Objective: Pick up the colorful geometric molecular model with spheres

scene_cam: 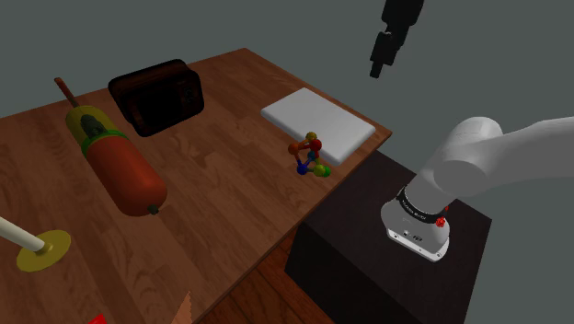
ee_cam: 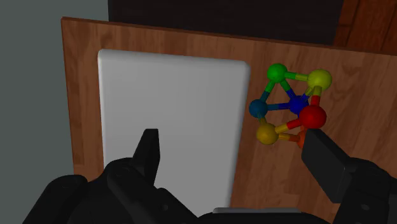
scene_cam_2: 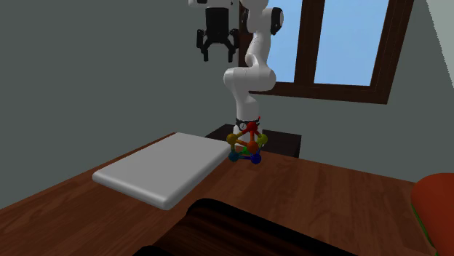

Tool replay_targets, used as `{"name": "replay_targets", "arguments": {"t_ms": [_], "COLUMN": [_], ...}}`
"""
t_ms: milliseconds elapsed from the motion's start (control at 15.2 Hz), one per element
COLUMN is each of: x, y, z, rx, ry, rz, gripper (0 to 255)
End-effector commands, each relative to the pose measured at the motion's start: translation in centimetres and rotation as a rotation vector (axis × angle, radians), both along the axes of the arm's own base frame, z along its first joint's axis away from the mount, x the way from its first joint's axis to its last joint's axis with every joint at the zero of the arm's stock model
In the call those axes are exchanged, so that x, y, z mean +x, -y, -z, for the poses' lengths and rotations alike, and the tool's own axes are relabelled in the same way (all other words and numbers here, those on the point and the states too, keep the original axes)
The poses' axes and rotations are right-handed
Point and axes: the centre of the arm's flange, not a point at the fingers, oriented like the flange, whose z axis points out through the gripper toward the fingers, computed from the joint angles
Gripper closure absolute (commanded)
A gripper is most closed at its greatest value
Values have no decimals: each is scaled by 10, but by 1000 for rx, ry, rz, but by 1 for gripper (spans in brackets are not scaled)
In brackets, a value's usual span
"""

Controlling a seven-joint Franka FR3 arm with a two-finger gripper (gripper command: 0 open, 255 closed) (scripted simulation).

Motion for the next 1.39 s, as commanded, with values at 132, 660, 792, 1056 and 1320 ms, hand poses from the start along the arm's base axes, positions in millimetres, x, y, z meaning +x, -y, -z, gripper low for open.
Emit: {"name": "replay_targets", "arguments": {"t_ms": [132,660,792,1056,1320], "x": [3,18,23,33,37], "y": [-19,-95,-113,-150,-163], "z": [19,94,113,152,177], "rx": [-7,-36,-43,-57,-63], "ry": [6,32,38,51,55], "rz": [10,48,57,76,83], "gripper": [0,0,0,0,0]}}
